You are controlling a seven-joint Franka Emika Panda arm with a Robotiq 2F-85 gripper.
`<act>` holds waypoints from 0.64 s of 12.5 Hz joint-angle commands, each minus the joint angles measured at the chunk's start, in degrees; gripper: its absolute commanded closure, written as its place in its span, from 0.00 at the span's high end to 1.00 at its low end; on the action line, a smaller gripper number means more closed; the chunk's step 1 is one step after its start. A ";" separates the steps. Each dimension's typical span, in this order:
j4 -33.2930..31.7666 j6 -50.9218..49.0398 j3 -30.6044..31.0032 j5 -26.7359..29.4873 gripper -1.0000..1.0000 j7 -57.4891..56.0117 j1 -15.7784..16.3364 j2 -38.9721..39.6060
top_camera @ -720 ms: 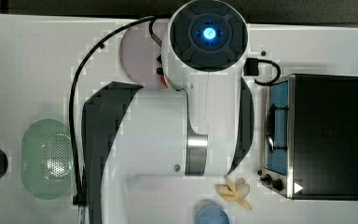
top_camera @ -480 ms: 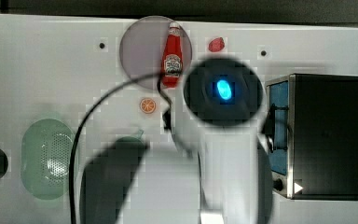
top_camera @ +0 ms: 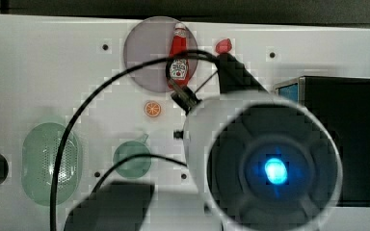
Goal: Pick ketchup from plate and place it on table.
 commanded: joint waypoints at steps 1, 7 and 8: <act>-2.80 2.42 2.21 0.22 1.00 -2.23 0.31 10.71; -1.18 16.08 4.08 0.20 1.00 -16.94 0.82 24.54; -0.62 18.33 4.07 0.19 1.00 -20.51 0.82 26.79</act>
